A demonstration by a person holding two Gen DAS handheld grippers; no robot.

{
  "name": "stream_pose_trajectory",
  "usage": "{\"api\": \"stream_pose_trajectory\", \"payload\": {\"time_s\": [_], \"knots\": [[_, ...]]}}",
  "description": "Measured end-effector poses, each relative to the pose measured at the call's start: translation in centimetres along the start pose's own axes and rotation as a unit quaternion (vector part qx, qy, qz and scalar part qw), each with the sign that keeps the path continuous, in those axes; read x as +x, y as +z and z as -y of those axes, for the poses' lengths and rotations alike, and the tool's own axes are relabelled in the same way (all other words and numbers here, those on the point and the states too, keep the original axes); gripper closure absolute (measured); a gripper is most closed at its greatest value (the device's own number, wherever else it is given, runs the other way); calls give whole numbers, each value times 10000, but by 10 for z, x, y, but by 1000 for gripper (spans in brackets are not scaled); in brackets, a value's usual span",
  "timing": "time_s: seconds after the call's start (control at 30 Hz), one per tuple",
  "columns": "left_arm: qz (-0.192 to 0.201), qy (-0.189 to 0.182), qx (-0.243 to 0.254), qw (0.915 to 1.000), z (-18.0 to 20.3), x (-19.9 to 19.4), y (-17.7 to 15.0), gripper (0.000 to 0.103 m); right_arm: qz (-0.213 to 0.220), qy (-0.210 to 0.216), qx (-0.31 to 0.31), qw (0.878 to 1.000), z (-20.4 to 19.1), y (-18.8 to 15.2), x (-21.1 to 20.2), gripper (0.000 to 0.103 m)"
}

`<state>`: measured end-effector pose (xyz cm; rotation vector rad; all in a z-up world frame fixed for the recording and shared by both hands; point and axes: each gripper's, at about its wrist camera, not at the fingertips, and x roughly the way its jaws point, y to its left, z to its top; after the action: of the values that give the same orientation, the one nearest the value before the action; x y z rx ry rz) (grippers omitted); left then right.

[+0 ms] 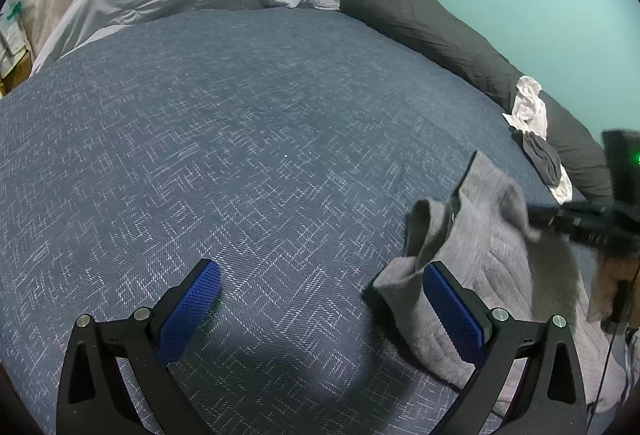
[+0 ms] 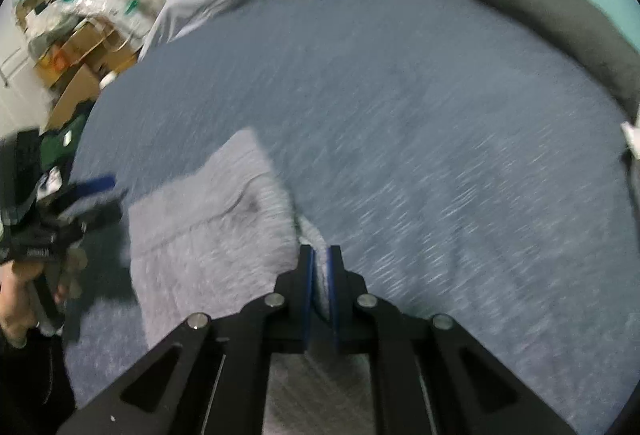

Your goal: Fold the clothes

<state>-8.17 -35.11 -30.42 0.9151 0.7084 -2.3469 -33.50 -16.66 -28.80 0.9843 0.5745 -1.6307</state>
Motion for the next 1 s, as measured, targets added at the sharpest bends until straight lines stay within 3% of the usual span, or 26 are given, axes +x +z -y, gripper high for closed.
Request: {"api": "stream_pose_trajectory", "payload": {"time_s": [0.17,0.33,0.47,0.57,0.67,0.73,0.87,0.93,1.0], "knots": [[-3,-6,6,10000,-2,1,1,0,73,-756,272,9967,16,-1,1,97],[-15,-5,4,10000,-3,1,0,0,-426,-595,497,9961,19,-22,29,97],[-25,-4,-3,10000,-4,1,-1,0,-200,-916,728,9929,29,-19,16,92],[-25,-16,-4,10000,0,0,-1,0,116,-1427,1089,9837,50,-22,-13,91],[-20,-25,-1,10000,1,-1,-2,0,666,-899,1478,9827,61,-30,-45,91],[-22,-26,15,10000,2,-1,-2,0,760,-475,1502,9846,48,-35,-50,91],[-25,-25,44,10000,4,-1,-3,0,498,346,1275,9900,13,-57,-37,91],[-30,-19,66,10000,5,0,-3,0,185,392,1124,9927,0,-64,-21,91],[-36,-18,78,10000,6,0,-4,0,69,105,1220,9925,8,-66,-9,91]]}}
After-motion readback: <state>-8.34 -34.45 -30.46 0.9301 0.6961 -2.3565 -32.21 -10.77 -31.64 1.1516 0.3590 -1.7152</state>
